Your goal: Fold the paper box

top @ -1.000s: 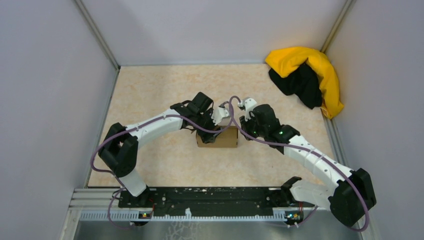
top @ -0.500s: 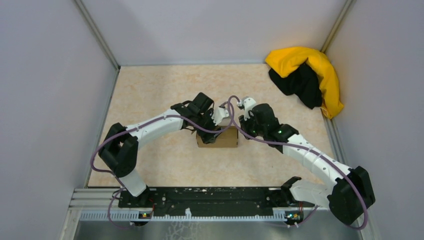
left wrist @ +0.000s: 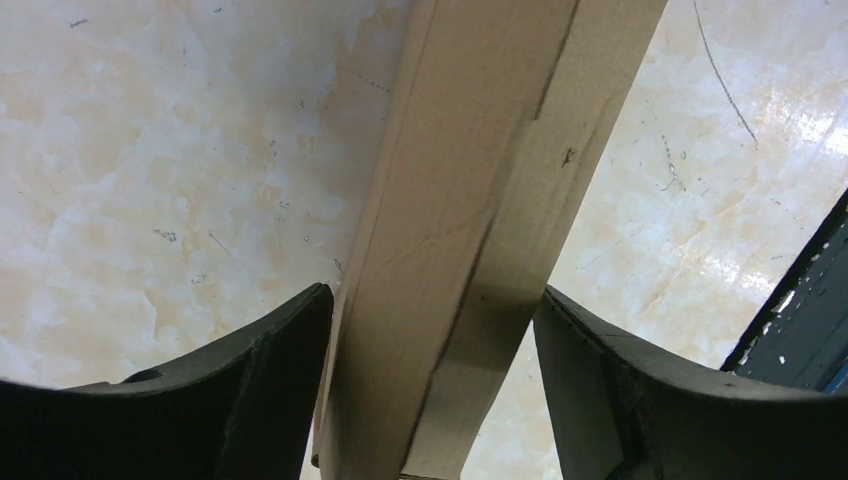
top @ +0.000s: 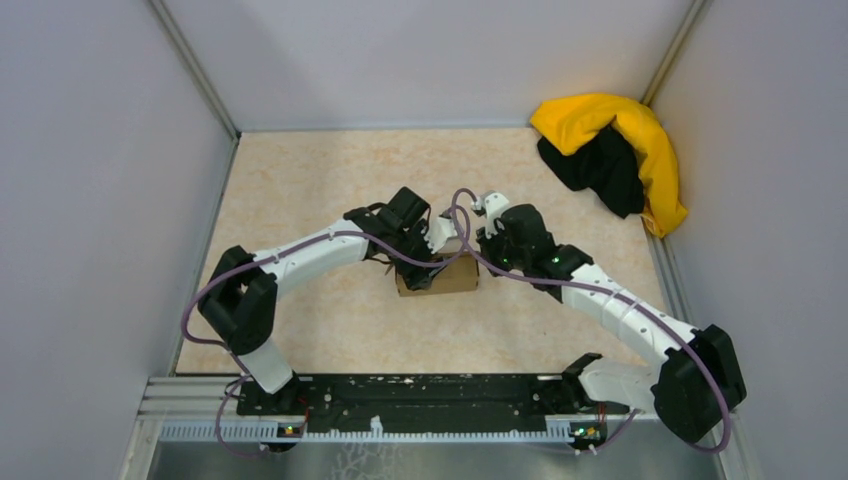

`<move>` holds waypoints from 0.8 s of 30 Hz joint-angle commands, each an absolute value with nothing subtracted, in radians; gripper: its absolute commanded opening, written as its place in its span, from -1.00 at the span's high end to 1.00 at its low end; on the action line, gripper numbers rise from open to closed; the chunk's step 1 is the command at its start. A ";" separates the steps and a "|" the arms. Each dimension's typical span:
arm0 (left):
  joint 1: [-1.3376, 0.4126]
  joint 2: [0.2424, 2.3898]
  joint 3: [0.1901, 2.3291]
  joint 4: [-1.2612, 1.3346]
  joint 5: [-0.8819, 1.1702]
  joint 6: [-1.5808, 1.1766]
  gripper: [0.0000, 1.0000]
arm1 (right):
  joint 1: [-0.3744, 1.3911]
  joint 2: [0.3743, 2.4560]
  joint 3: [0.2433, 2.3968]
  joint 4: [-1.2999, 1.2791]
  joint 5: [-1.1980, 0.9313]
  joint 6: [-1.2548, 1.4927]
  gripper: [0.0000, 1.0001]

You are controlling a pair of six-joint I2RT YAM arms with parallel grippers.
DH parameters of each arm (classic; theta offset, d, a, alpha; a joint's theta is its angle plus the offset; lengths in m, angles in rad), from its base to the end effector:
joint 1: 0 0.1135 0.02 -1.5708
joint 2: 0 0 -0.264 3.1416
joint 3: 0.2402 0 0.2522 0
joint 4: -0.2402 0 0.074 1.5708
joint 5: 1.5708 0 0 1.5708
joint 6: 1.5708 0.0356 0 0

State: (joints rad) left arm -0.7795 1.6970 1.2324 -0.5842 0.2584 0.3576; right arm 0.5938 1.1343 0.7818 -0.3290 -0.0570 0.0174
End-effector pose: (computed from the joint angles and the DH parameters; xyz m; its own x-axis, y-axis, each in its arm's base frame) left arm 0.2448 -0.2547 0.2253 -0.3079 0.7801 -0.5446 0.9373 0.3470 -0.0330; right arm 0.2012 0.1382 0.2555 -0.5324 -0.3384 -0.7759 -0.5861 0.8087 0.0494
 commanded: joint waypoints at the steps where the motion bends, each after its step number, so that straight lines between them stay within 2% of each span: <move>1: -0.787 1.717 1.261 -0.604 0.246 0.340 -0.57 | 0.606 1.138 0.838 -0.293 -0.058 0.006 0.84; 11: -0.798 1.753 1.279 -0.617 0.212 0.310 -0.54 | 0.606 1.159 0.865 -0.316 -0.060 0.033 1.00; 24: -0.807 1.762 1.303 -0.627 0.199 0.291 -0.53 | 0.606 1.198 0.924 -0.362 -0.081 0.077 1.00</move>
State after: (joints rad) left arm -0.7948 1.7348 1.2671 -0.6224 0.1982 0.3069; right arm 0.5945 1.1885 0.8574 -0.3851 -0.0460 0.0410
